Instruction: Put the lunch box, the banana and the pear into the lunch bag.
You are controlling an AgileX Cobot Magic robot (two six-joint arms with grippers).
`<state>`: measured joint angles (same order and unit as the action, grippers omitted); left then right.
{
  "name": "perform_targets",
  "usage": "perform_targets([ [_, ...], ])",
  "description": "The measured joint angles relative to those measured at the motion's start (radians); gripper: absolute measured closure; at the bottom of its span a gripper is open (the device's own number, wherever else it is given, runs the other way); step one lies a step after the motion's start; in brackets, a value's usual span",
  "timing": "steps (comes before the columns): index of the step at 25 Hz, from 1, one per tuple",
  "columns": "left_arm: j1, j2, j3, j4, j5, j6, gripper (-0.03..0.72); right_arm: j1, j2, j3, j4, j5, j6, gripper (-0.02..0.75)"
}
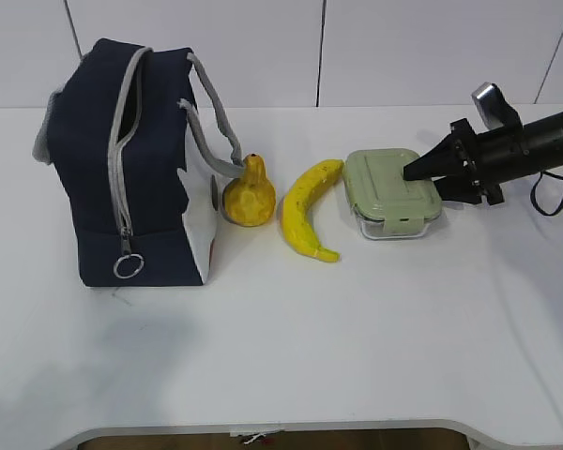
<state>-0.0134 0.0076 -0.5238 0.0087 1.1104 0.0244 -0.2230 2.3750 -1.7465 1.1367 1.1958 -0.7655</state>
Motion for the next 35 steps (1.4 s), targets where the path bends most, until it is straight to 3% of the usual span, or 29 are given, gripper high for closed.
perform_targets([
  [12,0.000,0.000,0.000,0.000,0.000,0.000,0.445,0.000,-0.001,0.000,-0.006,0.001,0.062,0.358],
  [18,0.000,0.000,0.000,-0.015,0.000,0.000,0.445,0.005,-0.051,0.000,-0.064,-0.012,0.147,0.359],
  [27,0.000,0.074,-0.007,-0.205,-0.005,0.033,0.445,0.017,-0.219,0.000,-0.031,-0.016,0.252,0.359],
  [35,0.000,0.337,-0.136,-0.275,-0.099,0.044,0.437,0.133,-0.344,-0.018,0.004,-0.001,0.258,0.359],
])
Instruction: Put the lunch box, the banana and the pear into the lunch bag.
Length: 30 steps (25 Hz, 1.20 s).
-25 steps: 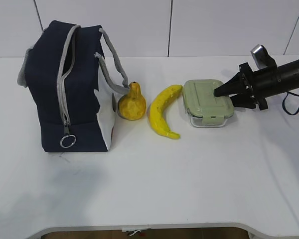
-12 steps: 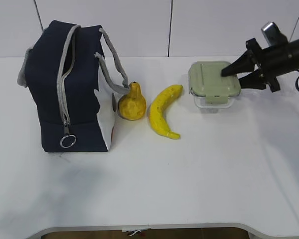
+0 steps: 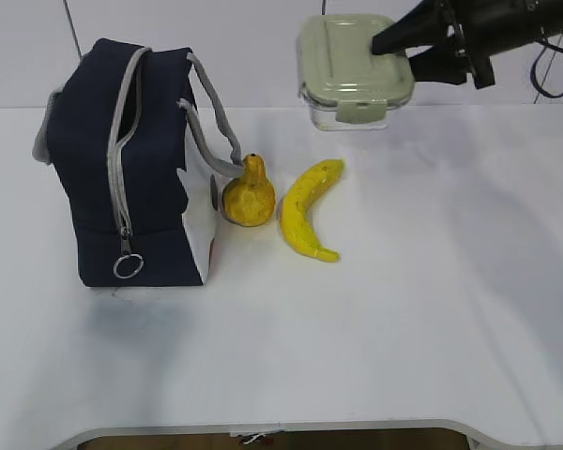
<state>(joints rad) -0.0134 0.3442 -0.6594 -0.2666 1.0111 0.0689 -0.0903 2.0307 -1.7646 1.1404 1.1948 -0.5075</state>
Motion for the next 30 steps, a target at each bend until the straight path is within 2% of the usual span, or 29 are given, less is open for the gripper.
perform_targets([
  [6,0.000,0.234,-0.166,-0.086,-0.087,0.067,0.318,0.120,-0.010,-0.082,0.031,0.015,0.000,0.359],
  [10,0.000,0.422,-0.228,-0.177,-0.111,0.184,0.300,0.197,-0.011,-0.131,0.044,0.024,0.000,0.360],
  [15,0.000,0.649,-0.301,-0.224,-0.147,0.279,0.295,0.262,-0.011,-0.162,0.045,-0.011,0.000,0.360],
  [22,-0.036,0.917,-0.497,-0.302,-0.136,0.321,0.295,0.299,-0.011,-0.163,0.050,-0.080,0.000,0.360],
  [27,-0.085,1.083,-0.626,-0.305,-0.118,0.324,0.295,0.302,-0.011,-0.163,0.080,-0.125,0.002,0.360],
  [30,-0.091,1.160,-0.690,-0.306,-0.117,0.324,0.295,0.302,-0.011,-0.163,0.082,-0.130,0.002,0.360],
])
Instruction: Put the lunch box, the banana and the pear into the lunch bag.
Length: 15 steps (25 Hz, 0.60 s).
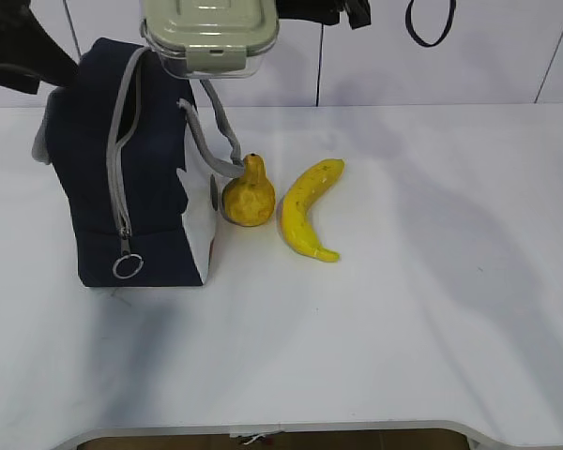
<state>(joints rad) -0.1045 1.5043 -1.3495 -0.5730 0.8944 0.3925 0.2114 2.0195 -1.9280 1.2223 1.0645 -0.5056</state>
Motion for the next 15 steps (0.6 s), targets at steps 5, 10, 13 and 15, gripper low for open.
perform_targets([
  [5,0.000,0.095,-0.085,0.017,-0.004,0.000,0.295,0.000,0.000,0.000,0.008,0.000,0.000,0.360],
  [10,0.000,0.185,-0.153,0.021,-0.006,0.002,0.295,0.000,0.000,0.000,0.008,0.000,0.000,0.360],
  [13,0.000,0.229,-0.168,0.023,-0.006,0.002,0.311,0.000,0.000,0.000,0.013,0.000,0.000,0.360],
  [15,0.000,0.242,-0.168,0.027,-0.006,0.002,0.369,0.000,0.000,0.000,0.015,0.000,0.002,0.360],
])
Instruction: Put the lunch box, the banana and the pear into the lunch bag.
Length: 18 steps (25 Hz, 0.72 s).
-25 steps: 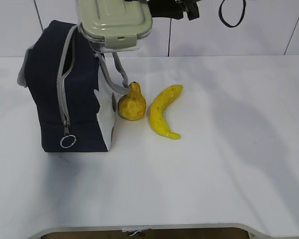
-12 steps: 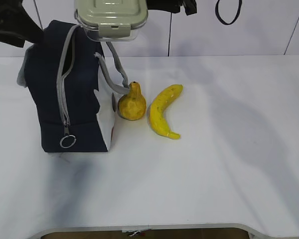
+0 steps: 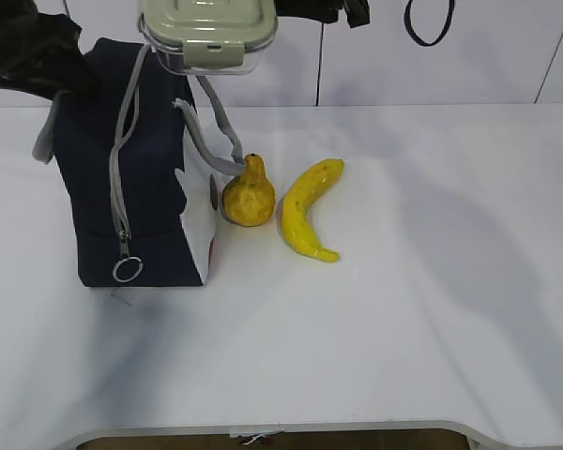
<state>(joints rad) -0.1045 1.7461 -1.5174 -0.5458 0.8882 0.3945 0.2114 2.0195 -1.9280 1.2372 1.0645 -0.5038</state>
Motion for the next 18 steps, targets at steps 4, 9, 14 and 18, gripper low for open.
perform_targets([
  [4,0.000,0.002,-0.009,0.004,0.007,0.000,0.622,0.006,0.000,0.000,0.000,-0.002,0.000,0.360],
  [9,0.000,0.002,-0.013,-0.024,0.030,0.000,0.678,0.008,0.000,0.000,0.000,-0.029,0.000,0.360],
  [14,0.000,0.002,-0.013,-0.084,0.033,0.000,0.679,0.014,0.004,0.000,0.007,-0.063,0.000,0.360],
  [18,0.000,0.002,-0.013,-0.124,0.044,0.000,0.680,0.046,0.037,0.000,0.027,-0.098,0.000,0.360],
])
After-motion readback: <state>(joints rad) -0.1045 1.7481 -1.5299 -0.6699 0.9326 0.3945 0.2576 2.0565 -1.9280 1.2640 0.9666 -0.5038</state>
